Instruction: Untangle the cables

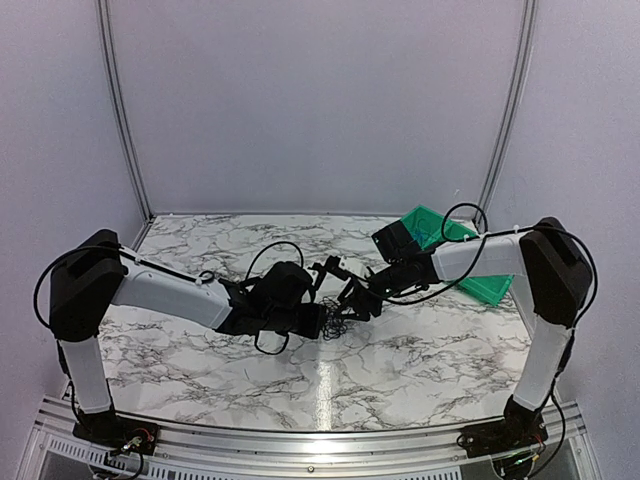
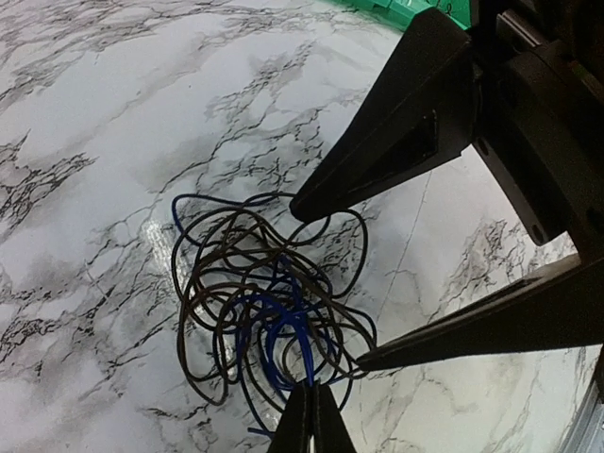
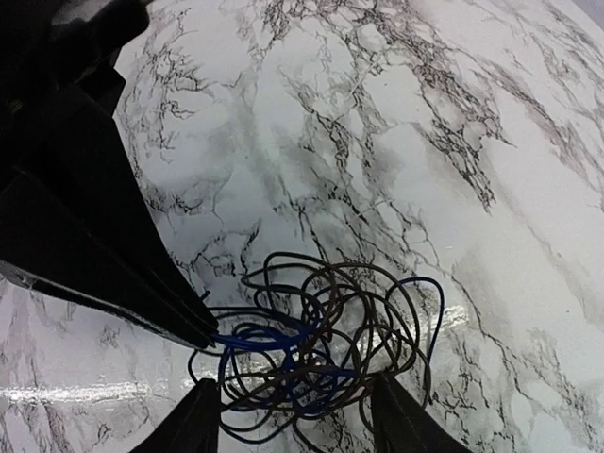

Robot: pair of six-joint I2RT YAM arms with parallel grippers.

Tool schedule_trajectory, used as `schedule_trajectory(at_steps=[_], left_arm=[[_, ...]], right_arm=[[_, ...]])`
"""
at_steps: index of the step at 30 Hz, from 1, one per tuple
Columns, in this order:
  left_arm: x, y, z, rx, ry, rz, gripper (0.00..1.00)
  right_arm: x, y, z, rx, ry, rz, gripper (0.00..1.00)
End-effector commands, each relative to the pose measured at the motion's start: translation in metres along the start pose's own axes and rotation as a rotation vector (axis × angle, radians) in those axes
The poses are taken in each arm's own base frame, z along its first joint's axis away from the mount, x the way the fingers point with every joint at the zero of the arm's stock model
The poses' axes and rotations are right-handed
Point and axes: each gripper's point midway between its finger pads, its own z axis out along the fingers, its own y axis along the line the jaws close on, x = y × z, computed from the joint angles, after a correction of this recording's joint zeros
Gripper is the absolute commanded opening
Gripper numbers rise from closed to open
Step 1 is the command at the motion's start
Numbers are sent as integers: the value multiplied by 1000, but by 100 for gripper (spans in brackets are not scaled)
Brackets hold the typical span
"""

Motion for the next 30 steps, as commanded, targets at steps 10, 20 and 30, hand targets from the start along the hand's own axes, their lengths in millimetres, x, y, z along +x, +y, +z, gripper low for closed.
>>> schedule_trajectory(at_steps=[10, 20, 30], left_arm=[[-26, -11, -41, 48, -148, -38, 0], [-92, -12, -146, 22, -396, 28, 0], [-204, -3, -353, -196, -800, 162, 0]], right_arm=[[48, -6, 49, 11, 159, 82, 24], [77, -7, 65, -3, 237, 147, 9], [80, -7, 68, -9, 252, 163, 0]])
